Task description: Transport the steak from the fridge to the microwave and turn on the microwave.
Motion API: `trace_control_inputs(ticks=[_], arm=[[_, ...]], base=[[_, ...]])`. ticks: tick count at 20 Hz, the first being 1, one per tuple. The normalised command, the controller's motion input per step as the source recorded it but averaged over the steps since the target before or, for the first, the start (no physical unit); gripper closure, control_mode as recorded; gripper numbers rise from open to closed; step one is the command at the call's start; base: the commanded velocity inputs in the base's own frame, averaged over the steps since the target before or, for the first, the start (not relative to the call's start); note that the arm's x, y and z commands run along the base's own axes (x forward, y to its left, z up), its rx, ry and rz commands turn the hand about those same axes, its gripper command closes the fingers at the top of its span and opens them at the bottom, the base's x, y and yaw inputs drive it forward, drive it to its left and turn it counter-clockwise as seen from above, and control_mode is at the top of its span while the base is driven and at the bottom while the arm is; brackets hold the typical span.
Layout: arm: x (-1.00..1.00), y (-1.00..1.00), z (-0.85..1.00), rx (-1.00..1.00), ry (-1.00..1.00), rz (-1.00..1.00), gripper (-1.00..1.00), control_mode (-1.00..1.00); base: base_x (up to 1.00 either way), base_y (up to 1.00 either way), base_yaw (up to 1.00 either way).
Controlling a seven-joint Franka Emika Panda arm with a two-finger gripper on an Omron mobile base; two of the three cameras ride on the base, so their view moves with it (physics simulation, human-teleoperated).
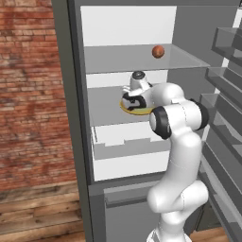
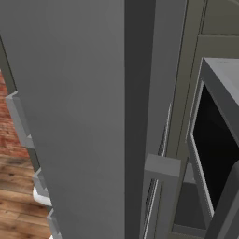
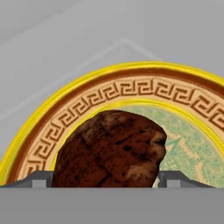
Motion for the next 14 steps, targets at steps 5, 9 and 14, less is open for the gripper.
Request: trace_control_inputs(ticks=[5, 9, 14], arm=[[0.00, 0.00, 0.04, 0.01, -0.03, 0.00, 1.00, -1.00], [-0.04, 0.00, 0.05, 0.00, -0.02, 0.00, 1.00, -1.00], [-0.09, 0.00, 0.05, 0.00, -0.03, 0.00, 1.00, -1.00]], base=[[0.00, 0.00, 0.00], [0.00, 0.00, 0.00], [0.00, 0.00, 0.00]])
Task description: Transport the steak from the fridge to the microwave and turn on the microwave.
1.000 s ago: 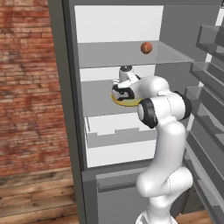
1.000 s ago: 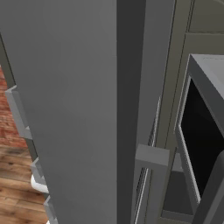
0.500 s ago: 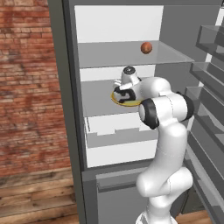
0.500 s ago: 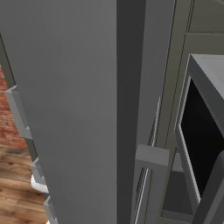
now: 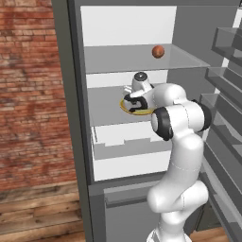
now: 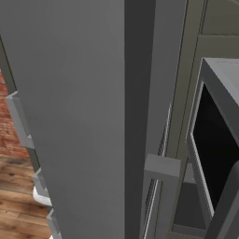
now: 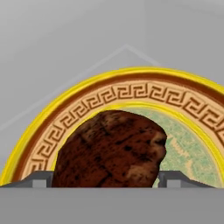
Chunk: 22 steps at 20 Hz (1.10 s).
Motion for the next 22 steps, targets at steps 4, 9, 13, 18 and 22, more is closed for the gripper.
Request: trace_control_inputs(ticks=[4, 9, 13, 18, 22], arm=[[-0.08, 0.00, 0.11, 0.00, -0.06, 0.00, 1.00, -1.00], [-0.20, 0.00, 0.03, 0.00, -0.07, 0.00, 1.00, -1.00], [-0.22, 0.01, 0.03, 0.00, -0.05, 0.01, 1.00, -1.00], [-0.29, 0.00, 0.17, 0.00, -0.01, 0.00, 1.00, -1.00], [-0.38, 0.00, 0.16, 0.00, -0.01, 0.00, 1.00, -1.00]], base=[[0.00, 0.00, 0.00], [0.00, 0.00, 0.00], [0.00, 0.00, 0.00], [0.00, 0.00, 0.00], [0.00, 0.00, 0.00]])
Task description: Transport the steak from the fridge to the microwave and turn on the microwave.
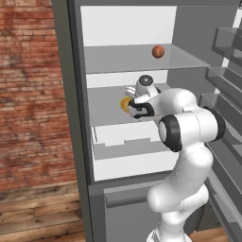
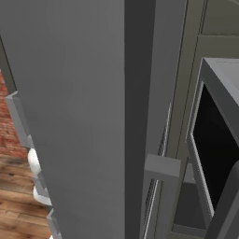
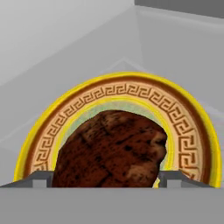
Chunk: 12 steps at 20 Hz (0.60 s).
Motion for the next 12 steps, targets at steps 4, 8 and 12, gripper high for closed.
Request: trace_control_inputs(ticks=[4, 8, 12], arm=[[-0.40, 0.00, 0.17, 0.00, -0.04, 0.00, 1.00, -1.00], [-0.44, 0.00, 0.18, 0.00, -0.01, 0.00, 1.00, -1.00], [-0.49, 0.03, 0.19, 0.00, 0.00, 0.01, 1.00, -1.00]], base=[[0.00, 0.00, 0.00], [0.00, 0.00, 0.00], [0.00, 0.00, 0.00]])
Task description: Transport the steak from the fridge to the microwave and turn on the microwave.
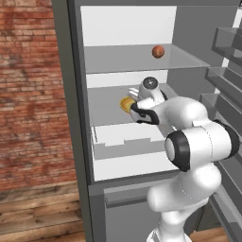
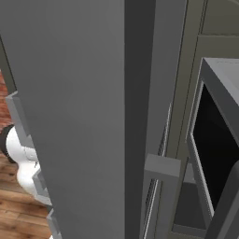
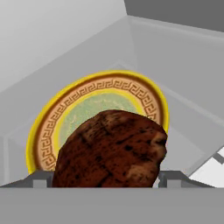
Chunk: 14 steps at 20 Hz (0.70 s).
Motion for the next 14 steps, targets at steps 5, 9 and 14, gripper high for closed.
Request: trace_control_inputs(ticks=[5, 9, 14], arm=[[-0.51, 0.06, 0.24, 0.00, 0.00, 0.03, 1.00, -1.00], [-0.50, 0.09, 0.28, 0.02, 0.01, 0.06, 1.00, -1.00], [-0.50, 0.15, 0.24, 0.00, 0.03, 0.06, 1.00, -1.00]], base=[[0.00, 0.00, 0.00], [0.00, 0.00, 0.00], [0.00, 0.00, 0.00]])
